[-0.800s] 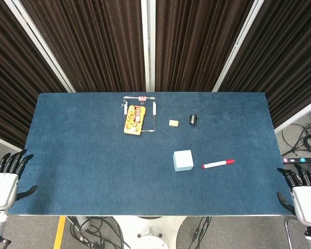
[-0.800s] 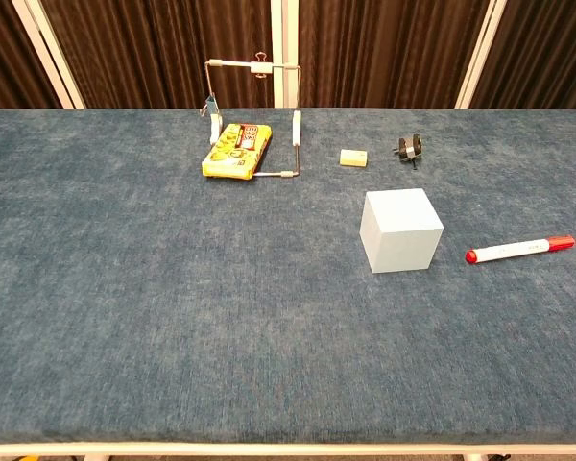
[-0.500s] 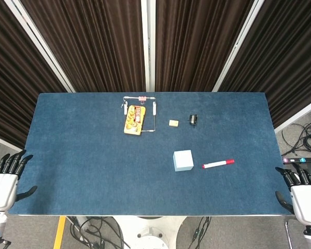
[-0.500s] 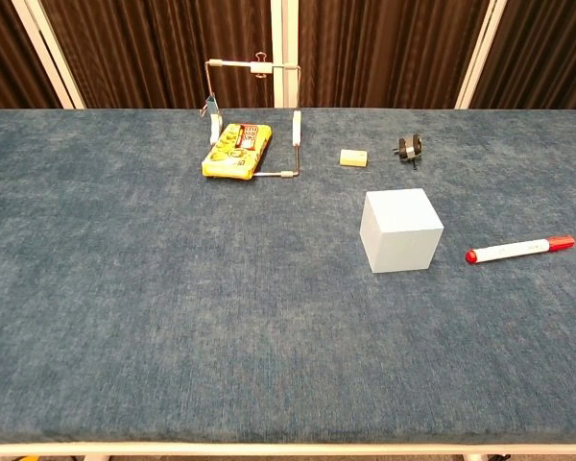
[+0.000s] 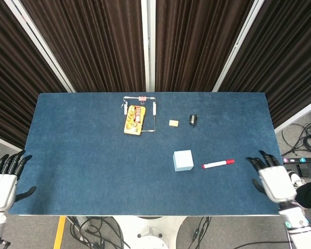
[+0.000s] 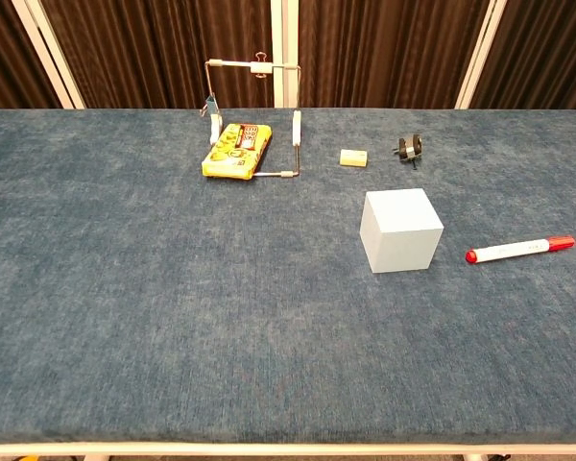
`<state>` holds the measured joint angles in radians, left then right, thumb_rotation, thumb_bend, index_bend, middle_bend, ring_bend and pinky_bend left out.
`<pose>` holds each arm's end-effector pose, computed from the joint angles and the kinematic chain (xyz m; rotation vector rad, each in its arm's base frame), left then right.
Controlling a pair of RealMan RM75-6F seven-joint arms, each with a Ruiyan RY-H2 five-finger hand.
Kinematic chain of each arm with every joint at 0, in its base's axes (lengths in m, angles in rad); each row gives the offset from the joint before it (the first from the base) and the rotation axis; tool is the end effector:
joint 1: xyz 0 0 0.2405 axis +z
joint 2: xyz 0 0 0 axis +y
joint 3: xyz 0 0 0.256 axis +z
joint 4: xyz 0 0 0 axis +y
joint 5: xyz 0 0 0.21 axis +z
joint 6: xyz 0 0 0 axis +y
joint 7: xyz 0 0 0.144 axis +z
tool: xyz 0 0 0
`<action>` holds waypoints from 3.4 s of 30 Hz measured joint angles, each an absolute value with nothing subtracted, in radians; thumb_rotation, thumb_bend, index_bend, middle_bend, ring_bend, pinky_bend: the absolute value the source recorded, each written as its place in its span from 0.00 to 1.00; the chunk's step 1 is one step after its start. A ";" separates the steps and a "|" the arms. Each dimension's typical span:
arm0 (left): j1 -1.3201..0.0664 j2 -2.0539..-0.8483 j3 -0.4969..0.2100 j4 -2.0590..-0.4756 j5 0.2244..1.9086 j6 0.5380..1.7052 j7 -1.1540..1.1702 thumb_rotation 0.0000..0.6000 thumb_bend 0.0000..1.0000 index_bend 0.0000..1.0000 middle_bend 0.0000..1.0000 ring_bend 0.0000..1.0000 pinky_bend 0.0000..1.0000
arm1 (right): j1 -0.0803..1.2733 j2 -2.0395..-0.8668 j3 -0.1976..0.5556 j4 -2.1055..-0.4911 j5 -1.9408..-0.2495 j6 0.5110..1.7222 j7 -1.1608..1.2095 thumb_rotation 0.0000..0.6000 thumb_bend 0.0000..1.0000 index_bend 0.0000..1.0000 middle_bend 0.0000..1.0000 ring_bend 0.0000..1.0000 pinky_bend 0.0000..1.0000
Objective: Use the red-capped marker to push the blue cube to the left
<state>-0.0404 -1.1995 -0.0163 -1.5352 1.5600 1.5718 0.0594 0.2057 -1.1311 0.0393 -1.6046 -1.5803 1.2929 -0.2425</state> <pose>-0.3160 0.1603 0.1435 -1.3960 -0.8253 -0.8941 -0.2894 -0.2117 0.1248 1.7119 -0.7151 0.7302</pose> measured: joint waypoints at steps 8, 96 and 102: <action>-0.040 -1.187 -0.020 -1.561 1.537 1.555 0.079 1.00 0.07 0.22 0.18 0.13 0.10 | 0.349 -1.325 0.077 -1.441 -1.494 1.096 -0.350 1.00 0.14 0.26 0.33 0.09 0.19; -0.022 -1.218 -0.018 -1.459 1.513 1.540 -0.003 1.00 0.07 0.22 0.18 0.13 0.10 | 0.765 -1.782 0.200 -1.262 -1.271 0.864 -0.553 1.00 0.55 0.69 0.63 0.24 0.17; -0.027 -1.219 -0.021 -1.454 1.514 1.535 -0.008 1.00 0.07 0.22 0.18 0.13 0.10 | 0.745 -1.722 0.176 -1.307 -1.258 0.884 -0.561 1.00 0.55 0.69 0.63 0.24 0.17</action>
<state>-0.0273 -1.2189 -0.0209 -1.4536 1.5144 1.5345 -0.0076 0.7448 -1.7217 0.1763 -1.3071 -1.2576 0.8839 -0.5612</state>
